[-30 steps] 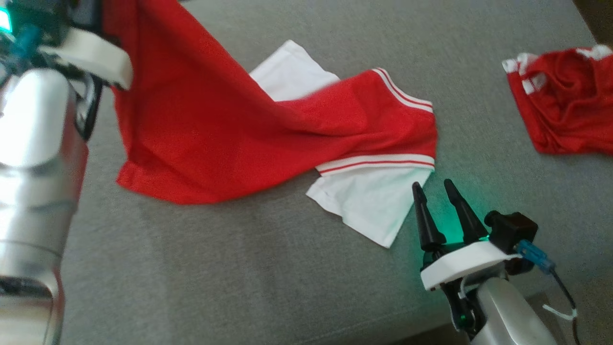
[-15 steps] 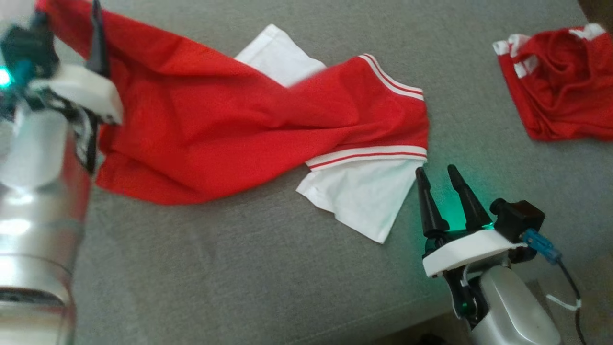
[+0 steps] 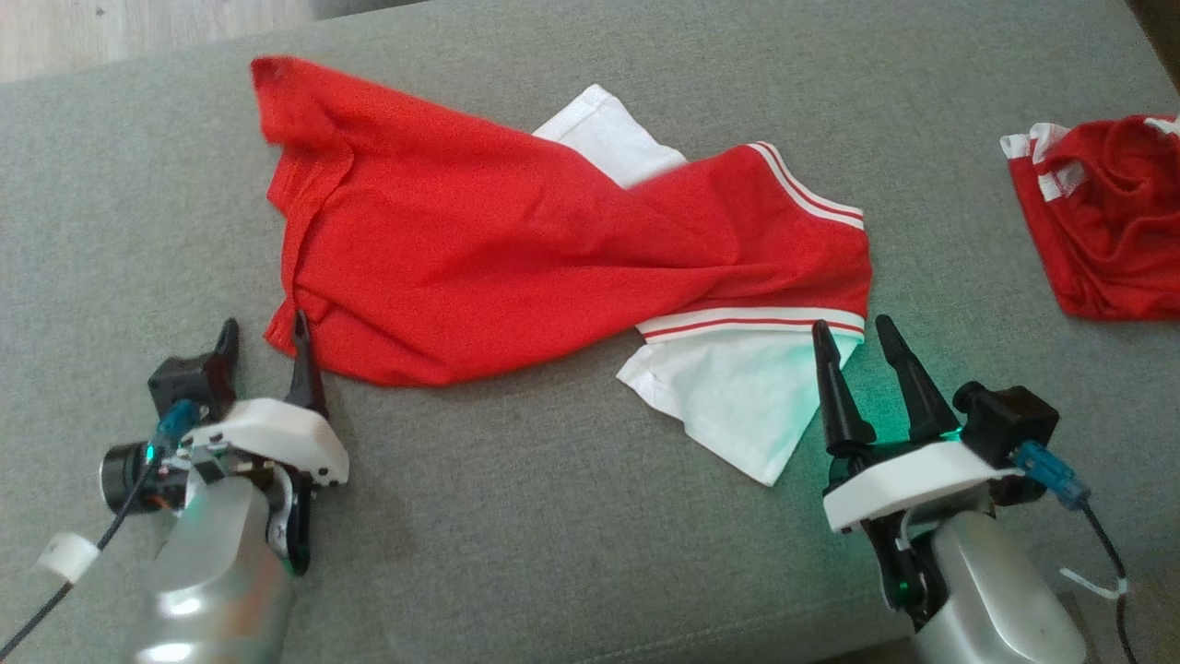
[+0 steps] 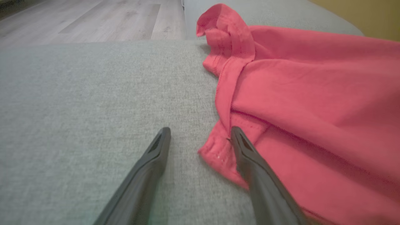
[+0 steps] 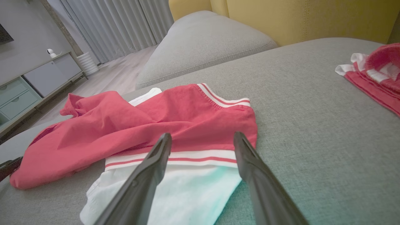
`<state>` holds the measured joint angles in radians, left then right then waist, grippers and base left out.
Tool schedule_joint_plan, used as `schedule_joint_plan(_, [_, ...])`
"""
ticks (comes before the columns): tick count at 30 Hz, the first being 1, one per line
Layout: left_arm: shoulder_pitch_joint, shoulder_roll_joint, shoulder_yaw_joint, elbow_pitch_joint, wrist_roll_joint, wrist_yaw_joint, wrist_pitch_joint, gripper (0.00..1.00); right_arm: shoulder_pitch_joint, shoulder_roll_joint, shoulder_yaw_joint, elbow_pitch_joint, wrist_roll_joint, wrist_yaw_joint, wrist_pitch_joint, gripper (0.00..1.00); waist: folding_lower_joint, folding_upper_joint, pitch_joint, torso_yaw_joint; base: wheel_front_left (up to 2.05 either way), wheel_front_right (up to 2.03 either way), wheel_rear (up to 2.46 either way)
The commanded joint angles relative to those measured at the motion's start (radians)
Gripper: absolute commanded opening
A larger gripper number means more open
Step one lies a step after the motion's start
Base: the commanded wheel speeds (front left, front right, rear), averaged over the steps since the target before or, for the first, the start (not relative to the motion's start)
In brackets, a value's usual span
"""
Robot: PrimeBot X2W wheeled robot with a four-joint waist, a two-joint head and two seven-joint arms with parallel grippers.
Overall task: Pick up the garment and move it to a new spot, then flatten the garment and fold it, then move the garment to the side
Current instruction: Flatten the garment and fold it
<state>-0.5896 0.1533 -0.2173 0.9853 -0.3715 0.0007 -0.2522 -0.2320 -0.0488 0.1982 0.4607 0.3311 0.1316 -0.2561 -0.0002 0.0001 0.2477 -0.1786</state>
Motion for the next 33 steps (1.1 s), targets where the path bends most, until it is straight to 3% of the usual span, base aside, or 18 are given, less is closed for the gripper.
schedule_joint_plan(1, [-0.012,0.016,0.043,-0.040,-0.006,0.007,-0.009,1.00,0.006,-0.001,0.017,-0.027,-0.008,-0.001,-0.006,1.00,0.0002,-0.0001,-0.002,0.002,0.00,0.00,0.00])
schedule_joint_plan(6, [0.040,0.005,0.080,-0.091,0.002,0.013,-0.009,1.00,0.009,-0.001,0.013,-0.024,-0.021,-0.001,-0.006,1.00,0.0002,-0.0001,0.001,0.001,0.00,0.00,0.00])
schedule_joint_plan(10, [0.059,-0.004,0.070,-0.087,0.028,-0.010,-0.009,1.00,0.008,-0.001,0.012,-0.022,-0.028,-0.001,-0.006,1.00,0.0002,-0.0001,0.002,-0.007,0.00,0.00,0.00])
schedule_joint_plan(11, [0.062,-0.008,0.064,-0.074,0.034,-0.016,-0.009,0.95,0.008,-0.001,0.009,-0.022,-0.029,-0.001,-0.006,1.00,0.0002,-0.0001,0.000,-0.008,0.00,0.00,0.00])
schedule_joint_plan(12, [0.065,-0.015,0.059,-0.058,0.038,-0.019,-0.009,0.85,0.009,-0.001,0.007,-0.021,-0.030,-0.001,-0.006,1.00,0.0002,-0.0001,-0.002,-0.009,0.00,0.00,0.00])
schedule_joint_plan(13, [0.067,-0.020,0.051,-0.042,0.043,-0.020,-0.009,0.63,0.010,-0.001,0.003,-0.019,-0.031,-0.001,-0.006,1.00,0.0002,-0.0001,-0.005,-0.008,0.00,0.00,0.00])
schedule_joint_plan(14, [0.068,-0.025,0.043,-0.026,0.050,-0.020,-0.009,0.28,0.012,-0.001,0.000,-0.018,-0.032,-0.001,-0.006,1.00,0.0002,-0.0001,-0.009,-0.006,0.00,0.00,0.00])
schedule_joint_plan(15, [0.068,-0.029,0.041,-0.014,0.053,-0.016,-0.009,0.00,0.015,-0.001,-0.003,-0.017,-0.034,-0.001,-0.006,1.00,0.0002,-0.0001,-0.014,-0.002,0.00,0.00,0.00])
schedule_joint_plan(19, [0.084,-0.038,0.058,-0.043,0.063,0.019,-0.009,0.00,0.027,-0.001,-0.020,-0.016,-0.040,-0.001,-0.006,1.00,0.0002,-0.0001,-0.045,0.022,0.00,0.00,0.00])
schedule_joint_plan(24, [0.187,-0.058,0.136,-0.204,0.067,0.082,-0.009,0.00,0.051,-0.001,-0.032,-0.019,-0.050,-0.001,-0.006,1.00,0.0002,-0.0001,-0.111,0.071,0.00,0.00,0.00])
schedule_joint_plan(28, [0.311,-0.080,0.185,-0.319,0.084,0.105,-0.009,0.00,0.075,-0.001,-0.036,-0.016,-0.055,-0.001,-0.006,1.00,0.0002,-0.0001,-0.161,0.113,0.00,0.00,0.00])
schedule_joint_plan(29, [0.361,-0.088,0.201,-0.362,0.097,0.111,-0.009,0.31,0.082,-0.001,-0.030,-0.019,-0.061,-0.001,-0.006,1.00,0.0002,-0.0001,-0.175,0.129,0.00,0.00,0.00])
schedule_joint_plan(30, [0.380,-0.091,0.203,-0.384,0.108,0.111,-0.009,1.00,0.084,-0.001,-0.030,-0.020,-0.062,-0.001,-0.006,1.00,0.0002,-0.0001,-0.179,0.136,0.00,0.00,0.00])
schedule_joint_plan(33, [0.429,-0.097,0.189,-0.458,0.170,0.111,-0.009,1.00,0.085,-0.001,-0.027,-0.023,-0.079,-0.001,-0.006,1.00,0.0002,-0.0001,-0.191,0.149,0.00,0.00,0.00])
